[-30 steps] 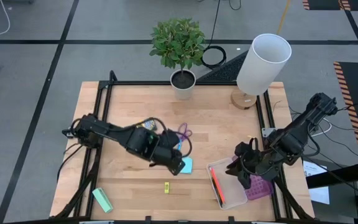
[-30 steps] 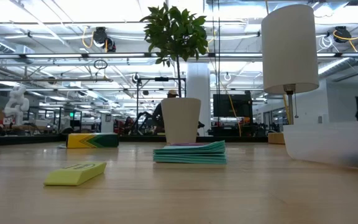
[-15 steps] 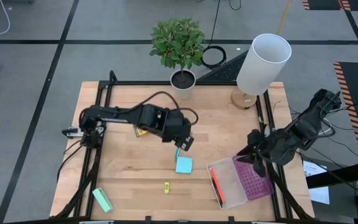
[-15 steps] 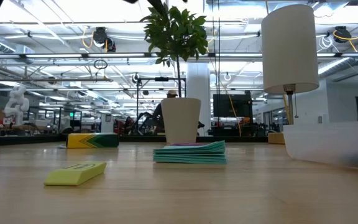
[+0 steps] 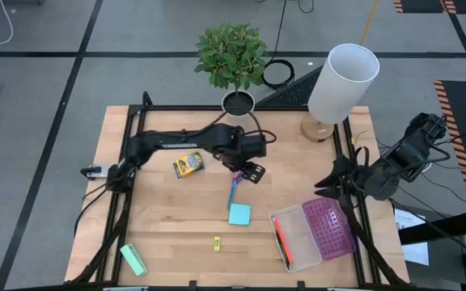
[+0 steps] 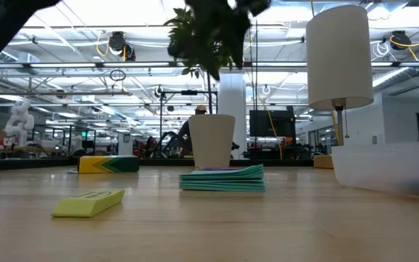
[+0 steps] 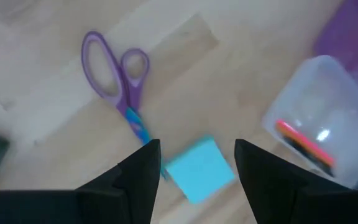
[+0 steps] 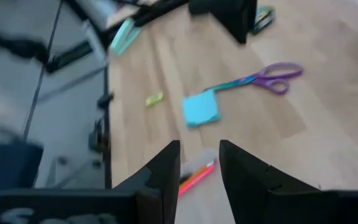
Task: Pack school essentials
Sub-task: Put the purple scissors into the purple supply box
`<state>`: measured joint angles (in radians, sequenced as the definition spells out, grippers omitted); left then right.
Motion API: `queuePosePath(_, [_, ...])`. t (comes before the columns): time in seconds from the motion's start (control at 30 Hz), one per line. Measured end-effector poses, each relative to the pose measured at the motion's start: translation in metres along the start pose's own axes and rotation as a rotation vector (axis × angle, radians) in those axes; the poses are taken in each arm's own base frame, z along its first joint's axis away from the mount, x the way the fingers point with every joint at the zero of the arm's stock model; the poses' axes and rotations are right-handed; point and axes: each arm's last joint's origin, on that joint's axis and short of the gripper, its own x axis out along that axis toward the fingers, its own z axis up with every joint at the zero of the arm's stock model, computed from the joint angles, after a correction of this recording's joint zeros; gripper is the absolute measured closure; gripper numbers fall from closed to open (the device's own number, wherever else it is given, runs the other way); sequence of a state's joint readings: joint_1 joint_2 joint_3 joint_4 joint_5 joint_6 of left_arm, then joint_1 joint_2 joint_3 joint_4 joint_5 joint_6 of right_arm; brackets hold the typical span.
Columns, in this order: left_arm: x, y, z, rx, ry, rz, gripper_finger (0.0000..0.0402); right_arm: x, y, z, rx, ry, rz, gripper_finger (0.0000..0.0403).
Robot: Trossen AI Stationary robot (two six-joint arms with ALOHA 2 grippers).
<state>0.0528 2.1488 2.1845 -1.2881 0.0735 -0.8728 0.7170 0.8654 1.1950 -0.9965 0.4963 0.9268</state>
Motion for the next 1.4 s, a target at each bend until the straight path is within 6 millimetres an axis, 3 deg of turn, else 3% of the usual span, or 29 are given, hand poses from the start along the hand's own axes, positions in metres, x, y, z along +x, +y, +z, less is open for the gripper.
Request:
queuePosePath(0.2, [0.042,0.018,0.023,0.044,0.068,0.077,0.0195,0.002,-0.004,0.006,0.214,-0.091,-0.064,0.0296])
queuePosePath(0.47, [0.073,0.035,0.042,0.04,0.103,0.134,0.0195,0.003,-0.006,0.009,0.371,-0.112,-0.071,0.0296])
queuePosePath(0.8, [0.106,0.039,0.044,0.041,0.147,0.174,0.0195,0.005,-0.01,0.013,0.31,-0.129,-0.097,0.0296])
queuePosePath(1.4, [0.135,0.04,0.04,0.088,0.151,0.242,0.0195,0.006,-0.013,0.017,0.219,-0.143,-0.121,0.0296])
